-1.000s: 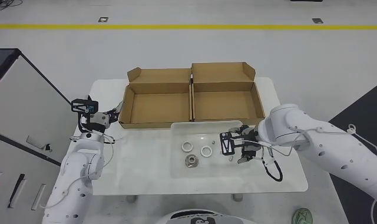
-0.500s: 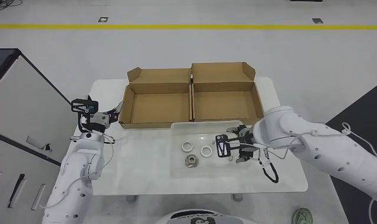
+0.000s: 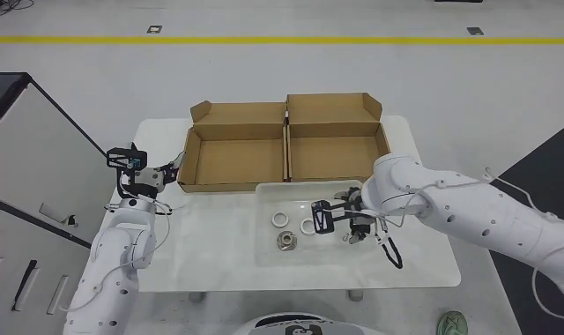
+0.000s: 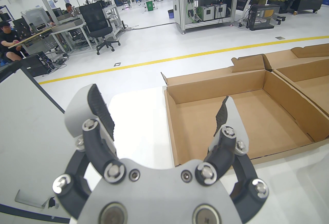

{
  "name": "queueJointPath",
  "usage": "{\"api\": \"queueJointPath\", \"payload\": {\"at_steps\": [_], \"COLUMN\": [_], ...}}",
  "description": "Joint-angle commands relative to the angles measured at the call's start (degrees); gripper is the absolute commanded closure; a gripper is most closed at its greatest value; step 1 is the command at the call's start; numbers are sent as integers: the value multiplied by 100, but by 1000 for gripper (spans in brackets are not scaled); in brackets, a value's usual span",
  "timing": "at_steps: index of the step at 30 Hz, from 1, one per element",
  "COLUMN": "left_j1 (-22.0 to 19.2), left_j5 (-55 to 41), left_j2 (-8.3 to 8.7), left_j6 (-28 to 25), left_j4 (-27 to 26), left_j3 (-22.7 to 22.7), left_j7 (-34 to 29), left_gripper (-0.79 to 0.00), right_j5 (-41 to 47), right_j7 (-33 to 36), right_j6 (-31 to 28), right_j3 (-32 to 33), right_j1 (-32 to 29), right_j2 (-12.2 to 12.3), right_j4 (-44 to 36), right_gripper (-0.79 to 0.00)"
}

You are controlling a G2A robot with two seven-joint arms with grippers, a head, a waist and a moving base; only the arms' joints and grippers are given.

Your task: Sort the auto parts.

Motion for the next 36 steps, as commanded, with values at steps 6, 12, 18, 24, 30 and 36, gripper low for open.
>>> {"api": "queueJointPath", "payload": {"at_steps": [6, 12, 18, 24, 30, 36], "left_j1": [0, 0, 0, 0, 0, 0], "left_j5": [0, 0, 0, 0, 0, 0], "left_j2": [0, 0, 0, 0, 0, 0], "left_j6": [0, 0, 0, 0, 0, 0], "left_j4": [0, 0, 0, 0, 0, 0], "left_j3": [0, 0, 0, 0, 0, 0], "left_j7": [0, 0, 0, 0, 0, 0], "left_gripper": [-785, -785, -785, -785, -785, -785], "right_j5": [86, 27, 6, -28, 6, -12], "right_j7": [66, 104, 139, 191, 228, 258], "right_j6": [65, 103, 137, 189, 225, 255], "right_j3": [-148, -148, -148, -148, -148, -148], "right_j1": [3, -131, -226, -297, -315, -393], "right_j2": [-206, -338, -396, -409, -396, -398], "right_j4": [259, 459, 539, 561, 562, 584], "right_gripper": [-616, -483, -391, -385, -376, -342]}}
